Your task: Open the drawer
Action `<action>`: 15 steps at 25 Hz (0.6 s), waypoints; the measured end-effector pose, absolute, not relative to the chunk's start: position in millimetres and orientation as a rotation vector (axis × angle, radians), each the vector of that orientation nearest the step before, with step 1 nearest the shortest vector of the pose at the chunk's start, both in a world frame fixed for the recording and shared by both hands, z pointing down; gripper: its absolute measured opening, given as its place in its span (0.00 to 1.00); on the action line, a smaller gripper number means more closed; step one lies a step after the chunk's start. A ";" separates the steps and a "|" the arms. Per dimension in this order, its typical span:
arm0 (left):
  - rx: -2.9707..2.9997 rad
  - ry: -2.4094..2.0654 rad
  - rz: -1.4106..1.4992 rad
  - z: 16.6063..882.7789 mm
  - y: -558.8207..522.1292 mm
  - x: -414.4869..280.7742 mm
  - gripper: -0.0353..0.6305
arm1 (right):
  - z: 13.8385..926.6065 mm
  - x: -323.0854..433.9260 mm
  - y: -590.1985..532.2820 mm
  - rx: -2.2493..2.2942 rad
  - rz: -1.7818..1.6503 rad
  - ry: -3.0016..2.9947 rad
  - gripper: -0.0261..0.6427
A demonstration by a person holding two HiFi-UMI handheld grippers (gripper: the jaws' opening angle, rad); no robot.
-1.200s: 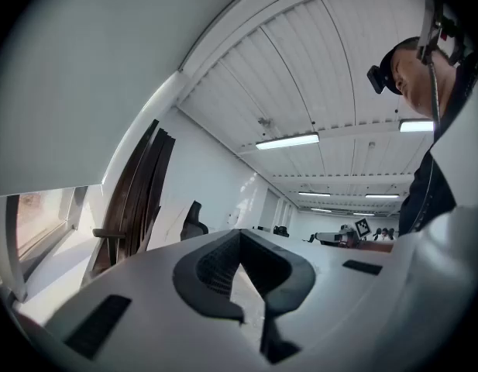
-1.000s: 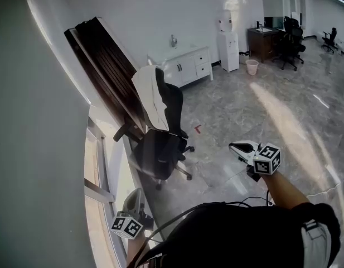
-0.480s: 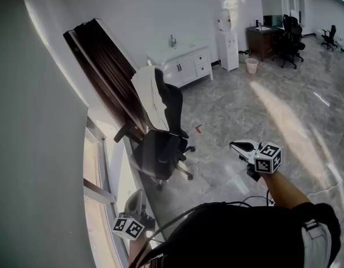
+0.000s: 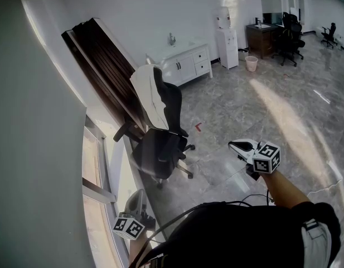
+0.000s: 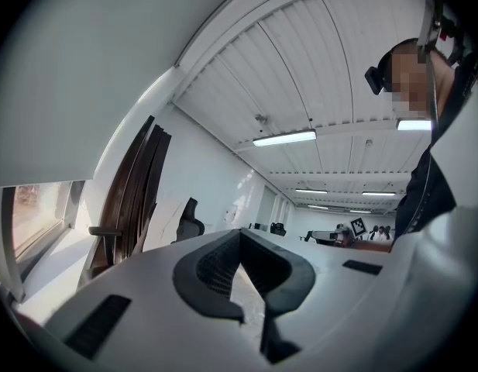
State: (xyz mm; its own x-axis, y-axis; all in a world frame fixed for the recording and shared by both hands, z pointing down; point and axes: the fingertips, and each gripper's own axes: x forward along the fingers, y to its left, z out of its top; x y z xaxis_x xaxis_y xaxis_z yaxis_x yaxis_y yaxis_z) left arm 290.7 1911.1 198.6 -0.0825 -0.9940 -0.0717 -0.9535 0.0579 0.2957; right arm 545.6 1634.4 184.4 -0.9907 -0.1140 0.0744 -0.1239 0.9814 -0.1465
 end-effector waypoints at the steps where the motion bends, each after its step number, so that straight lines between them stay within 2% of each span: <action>1: 2.022 -2.168 -0.399 198.3 1909.3 291.7 0.05 | 184.5 546.9 1633.0 0.186 0.234 -3.063 0.03; 7: 2.034 -2.140 -0.359 190.7 1886.3 309.1 0.05 | 185.4 565.5 1617.5 0.216 0.242 -3.069 0.03; 15: 2.110 -2.073 -0.356 189.2 1837.9 354.4 0.05 | 188.5 625.8 1583.3 0.296 0.259 -3.083 0.03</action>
State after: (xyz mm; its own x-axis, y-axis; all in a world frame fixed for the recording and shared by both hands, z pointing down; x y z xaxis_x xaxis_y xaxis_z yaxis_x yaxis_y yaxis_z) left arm 354.4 1837.9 189.2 0.0099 -0.9984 -0.0558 -0.9597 -0.0251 0.2800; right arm 625.8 1583.3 188.5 -0.9813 -0.1861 0.0495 -0.1918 0.9680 -0.1620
